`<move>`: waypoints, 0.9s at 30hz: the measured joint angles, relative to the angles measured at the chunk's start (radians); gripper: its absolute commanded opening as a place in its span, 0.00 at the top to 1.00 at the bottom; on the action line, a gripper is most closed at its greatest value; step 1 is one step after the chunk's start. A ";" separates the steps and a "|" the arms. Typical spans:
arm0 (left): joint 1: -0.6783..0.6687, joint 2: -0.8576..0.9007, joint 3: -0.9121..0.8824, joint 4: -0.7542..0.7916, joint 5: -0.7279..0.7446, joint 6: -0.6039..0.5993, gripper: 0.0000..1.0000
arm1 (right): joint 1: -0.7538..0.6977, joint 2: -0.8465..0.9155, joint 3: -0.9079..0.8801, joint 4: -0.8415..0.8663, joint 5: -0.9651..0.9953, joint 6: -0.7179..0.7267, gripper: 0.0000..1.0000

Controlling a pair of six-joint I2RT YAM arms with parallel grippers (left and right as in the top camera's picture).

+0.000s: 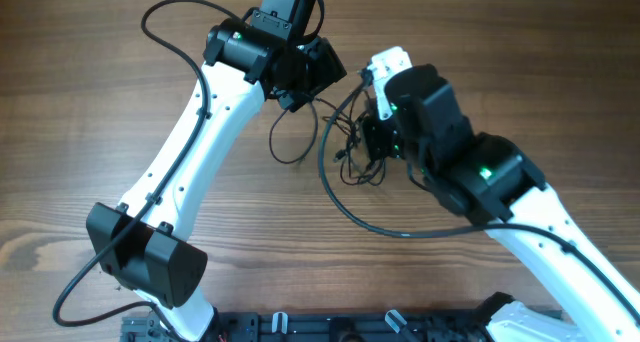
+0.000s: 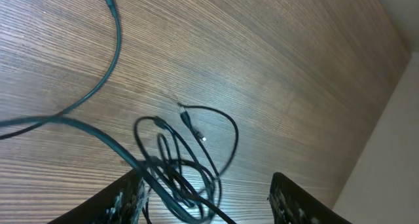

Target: Untangle cables

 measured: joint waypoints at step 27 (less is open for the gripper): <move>-0.097 0.087 -0.001 -0.086 -0.073 0.100 0.96 | 0.000 -0.125 0.000 -0.068 0.077 0.000 0.96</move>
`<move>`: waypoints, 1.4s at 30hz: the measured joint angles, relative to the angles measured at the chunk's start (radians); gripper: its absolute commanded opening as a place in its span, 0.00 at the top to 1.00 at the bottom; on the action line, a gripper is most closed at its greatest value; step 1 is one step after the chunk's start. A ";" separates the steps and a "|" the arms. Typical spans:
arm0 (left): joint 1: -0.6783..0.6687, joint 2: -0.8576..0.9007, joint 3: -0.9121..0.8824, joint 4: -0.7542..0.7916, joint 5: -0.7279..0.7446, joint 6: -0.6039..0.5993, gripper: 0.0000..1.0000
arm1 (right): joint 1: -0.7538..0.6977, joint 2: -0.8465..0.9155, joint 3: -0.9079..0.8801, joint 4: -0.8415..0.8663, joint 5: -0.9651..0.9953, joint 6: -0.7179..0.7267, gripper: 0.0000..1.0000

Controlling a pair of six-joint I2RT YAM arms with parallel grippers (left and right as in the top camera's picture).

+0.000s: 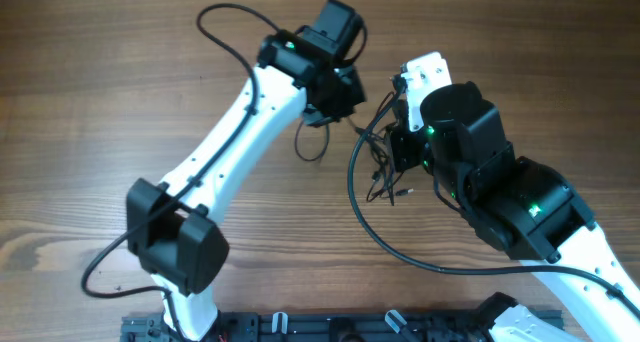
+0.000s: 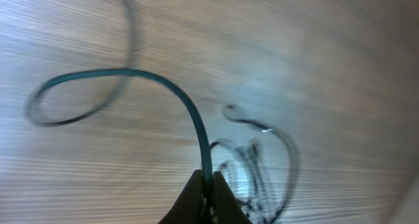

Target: Untangle cables

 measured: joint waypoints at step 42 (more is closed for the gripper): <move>1.318 -0.514 0.020 -0.018 -0.153 0.268 0.96 | -1.648 0.348 0.000 0.437 -0.444 0.553 0.96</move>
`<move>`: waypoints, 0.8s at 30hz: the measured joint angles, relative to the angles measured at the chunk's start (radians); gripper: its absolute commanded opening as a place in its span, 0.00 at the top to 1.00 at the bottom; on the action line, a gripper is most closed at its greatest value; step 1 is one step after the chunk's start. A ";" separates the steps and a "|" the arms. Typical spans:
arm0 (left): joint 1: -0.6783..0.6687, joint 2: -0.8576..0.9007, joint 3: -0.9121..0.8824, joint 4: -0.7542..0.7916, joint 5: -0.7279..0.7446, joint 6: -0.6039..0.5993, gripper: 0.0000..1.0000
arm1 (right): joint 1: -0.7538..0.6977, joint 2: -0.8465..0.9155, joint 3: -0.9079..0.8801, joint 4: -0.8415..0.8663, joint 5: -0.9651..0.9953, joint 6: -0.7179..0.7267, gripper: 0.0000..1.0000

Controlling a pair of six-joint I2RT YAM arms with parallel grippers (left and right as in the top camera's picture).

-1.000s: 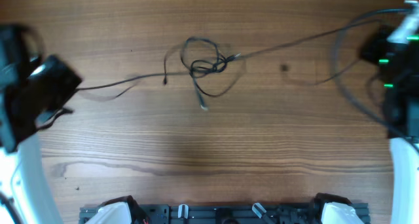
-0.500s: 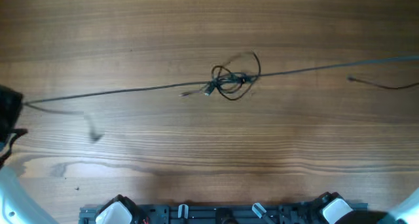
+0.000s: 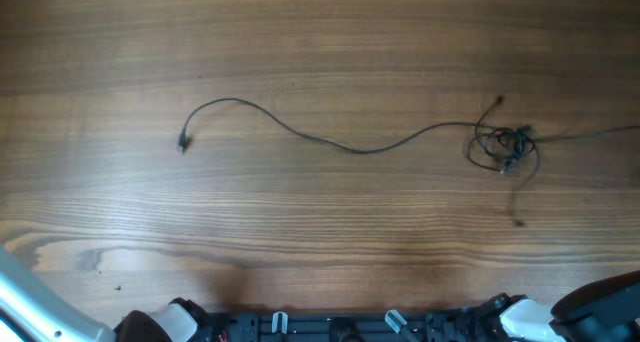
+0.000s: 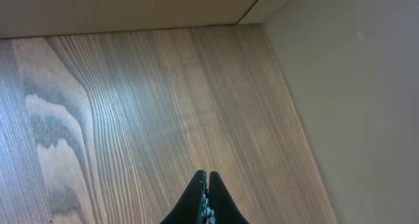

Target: Untangle cables

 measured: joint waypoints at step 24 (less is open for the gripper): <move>-1.089 0.245 0.000 0.150 0.087 -0.007 0.96 | 0.925 0.000 0.000 -0.053 -0.320 -0.375 0.96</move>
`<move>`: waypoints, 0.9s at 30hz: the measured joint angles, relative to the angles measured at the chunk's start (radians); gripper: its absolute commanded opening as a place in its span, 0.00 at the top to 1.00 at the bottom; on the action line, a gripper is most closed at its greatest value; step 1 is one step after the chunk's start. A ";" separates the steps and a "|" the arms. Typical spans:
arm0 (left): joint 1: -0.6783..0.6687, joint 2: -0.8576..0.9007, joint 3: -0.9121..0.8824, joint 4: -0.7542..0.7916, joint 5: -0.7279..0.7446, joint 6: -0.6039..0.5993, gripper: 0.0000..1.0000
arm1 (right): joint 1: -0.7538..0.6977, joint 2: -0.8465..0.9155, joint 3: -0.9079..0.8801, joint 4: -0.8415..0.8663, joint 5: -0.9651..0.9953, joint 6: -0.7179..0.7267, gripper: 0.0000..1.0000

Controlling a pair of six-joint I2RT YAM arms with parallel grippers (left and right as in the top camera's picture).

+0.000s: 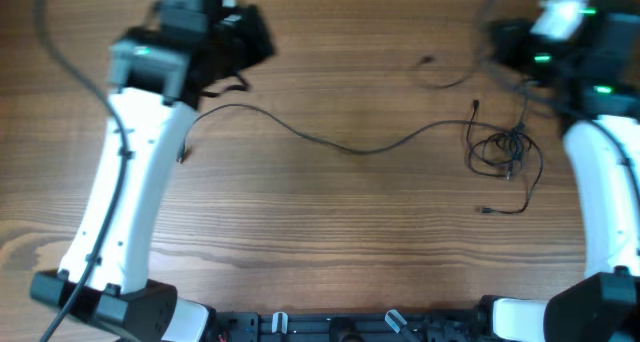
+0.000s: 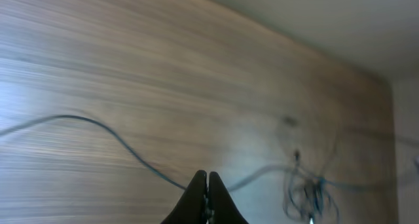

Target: Untangle cables

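Note:
A thin dark cable (image 1: 350, 149) lies stretched across the wooden table, from a plug end at the left to a tangle of loops (image 1: 505, 147) at the right. The left wrist view shows the same cable (image 2: 131, 152) and the tangle (image 2: 308, 191) far below. My left gripper (image 2: 207, 179) is shut with nothing visible between its fingers. In the overhead view the left gripper (image 1: 245, 67) is a blur above the cable's left part. My right gripper (image 1: 505, 42) is blurred above the tangle, its jaws hidden. A strand rises from the tangle toward it.
A loose plug end (image 1: 487, 212) lies just in front of the tangle. Another thin strand (image 1: 440, 77) curves at the far side, left of the right arm. The table's far edge meets a pale wall (image 2: 327, 21).
Both arms were out of the overhead view; now both reach over the far half of the table. The strand that ran off right from the tangle now leads up toward the right arm.
First both arms met over a bunched cable mid-table, the left gripper open. Then the left gripper was shut on a cable strand. Later the cable lay stretched out with the tangle at the right and both arms withdrawn. Now both arms are back over it.

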 measured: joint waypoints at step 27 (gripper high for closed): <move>0.233 0.010 0.000 -0.289 -0.176 0.032 0.96 | 0.759 0.390 0.001 -0.210 0.412 0.226 0.00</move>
